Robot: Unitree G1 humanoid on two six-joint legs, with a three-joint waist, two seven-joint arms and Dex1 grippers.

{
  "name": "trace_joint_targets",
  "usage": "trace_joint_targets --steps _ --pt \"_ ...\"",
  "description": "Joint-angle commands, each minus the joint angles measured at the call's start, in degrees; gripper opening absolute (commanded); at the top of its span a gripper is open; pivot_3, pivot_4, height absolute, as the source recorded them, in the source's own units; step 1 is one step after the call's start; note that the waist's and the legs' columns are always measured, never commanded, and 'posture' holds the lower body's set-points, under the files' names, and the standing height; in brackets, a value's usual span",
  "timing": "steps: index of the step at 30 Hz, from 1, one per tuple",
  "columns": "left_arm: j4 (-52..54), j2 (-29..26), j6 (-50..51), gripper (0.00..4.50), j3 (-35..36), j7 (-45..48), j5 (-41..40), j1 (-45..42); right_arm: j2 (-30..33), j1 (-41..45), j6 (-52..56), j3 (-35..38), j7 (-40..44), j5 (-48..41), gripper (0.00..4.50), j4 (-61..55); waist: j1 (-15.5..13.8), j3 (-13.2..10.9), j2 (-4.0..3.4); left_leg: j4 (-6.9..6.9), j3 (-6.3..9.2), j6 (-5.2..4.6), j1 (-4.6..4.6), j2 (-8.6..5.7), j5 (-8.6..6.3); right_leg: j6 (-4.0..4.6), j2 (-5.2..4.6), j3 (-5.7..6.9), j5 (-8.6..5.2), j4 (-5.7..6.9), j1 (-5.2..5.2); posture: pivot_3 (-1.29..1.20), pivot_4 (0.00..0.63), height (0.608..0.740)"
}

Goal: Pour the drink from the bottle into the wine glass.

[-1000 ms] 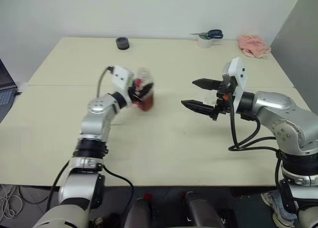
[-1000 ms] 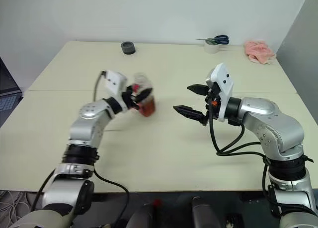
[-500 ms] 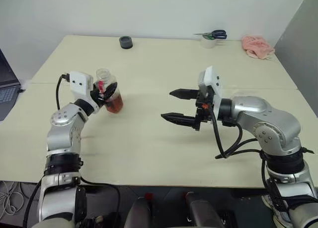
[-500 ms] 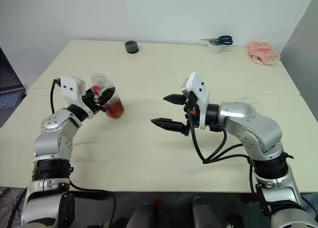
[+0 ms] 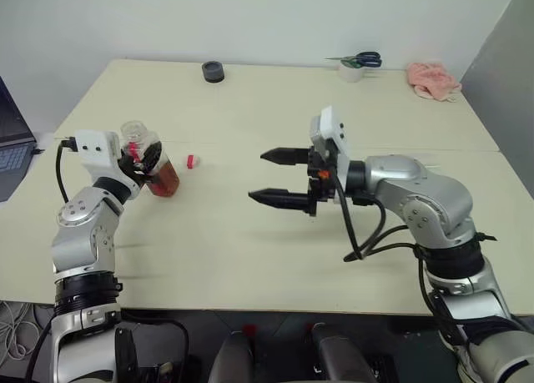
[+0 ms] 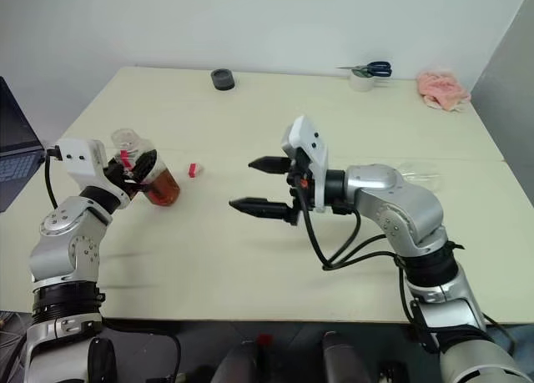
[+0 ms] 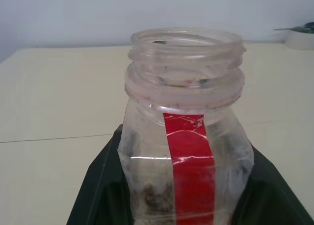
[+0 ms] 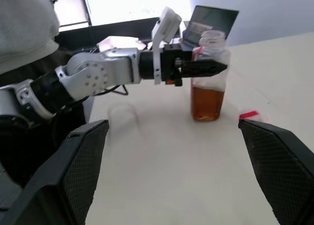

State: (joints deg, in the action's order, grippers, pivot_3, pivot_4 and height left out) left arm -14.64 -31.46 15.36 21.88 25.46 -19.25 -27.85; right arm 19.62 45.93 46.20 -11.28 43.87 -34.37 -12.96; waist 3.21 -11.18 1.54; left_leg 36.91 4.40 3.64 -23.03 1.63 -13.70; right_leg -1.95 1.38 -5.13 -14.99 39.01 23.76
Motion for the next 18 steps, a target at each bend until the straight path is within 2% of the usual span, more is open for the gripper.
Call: trace_joint_targets --steps 1,11,12,15,18 --pt "-0.6 0.21 -4.01 1.8 1.56 -0.72 -0.57 -1.41 -1.67 2.09 -2.36 1.31 -2.86 2.32 4.5 0.66 -0.02 0.0 0.0 -0.01 0.0 0.0 0.0 -0.01 0.0 0.0 -0.01 0.0 0.0 0.0 0.0 0.0 0.15 0.74" --pt "-0.47 0.57 -5.11 1.8 1.06 -1.33 -0.47 0.53 -3.75 1.91 -3.96 0.66 -4.46 6.12 4.5 1.95 0.01 0.0 0.0 -0.02 0.0 0.01 0.0 -0.04 0.0 0.01 -0.09 0.02 0.01 0.02 0.0 0.0 0.15 0.74" --pt "-0.16 0.65 -5.24 2.51 1.12 -1.81 -0.31 0.82 -4.07 1.95 -4.19 0.83 -4.73 6.47 4.5 2.24 0.02 0.0 0.0 -0.02 0.0 0.0 0.0 -0.04 0.0 0.01 -0.09 0.02 0.01 0.02 0.0 0.0 0.15 0.74" --pt "1.32 0.7 -4.69 3.28 0.58 -1.62 -0.38 1.96 -4.52 2.16 -4.71 1.01 -4.83 6.99 4.5 2.89 0.04 0.0 0.0 -0.02 0.0 0.0 0.01 -0.04 0.0 0.01 -0.08 0.01 0.01 0.03 0.0 0.0 0.15 0.74" --pt "3.12 0.85 -4.07 4.25 0.66 -2.15 -0.49 3.2 -4.51 2.31 -5.07 0.98 -4.41 7.26 4.5 3.29 0.05 0.0 0.0 -0.02 0.0 0.0 0.01 -0.04 0.0 0.01 -0.08 0.01 0.01 0.02 0.0 0.0 0.15 0.74"
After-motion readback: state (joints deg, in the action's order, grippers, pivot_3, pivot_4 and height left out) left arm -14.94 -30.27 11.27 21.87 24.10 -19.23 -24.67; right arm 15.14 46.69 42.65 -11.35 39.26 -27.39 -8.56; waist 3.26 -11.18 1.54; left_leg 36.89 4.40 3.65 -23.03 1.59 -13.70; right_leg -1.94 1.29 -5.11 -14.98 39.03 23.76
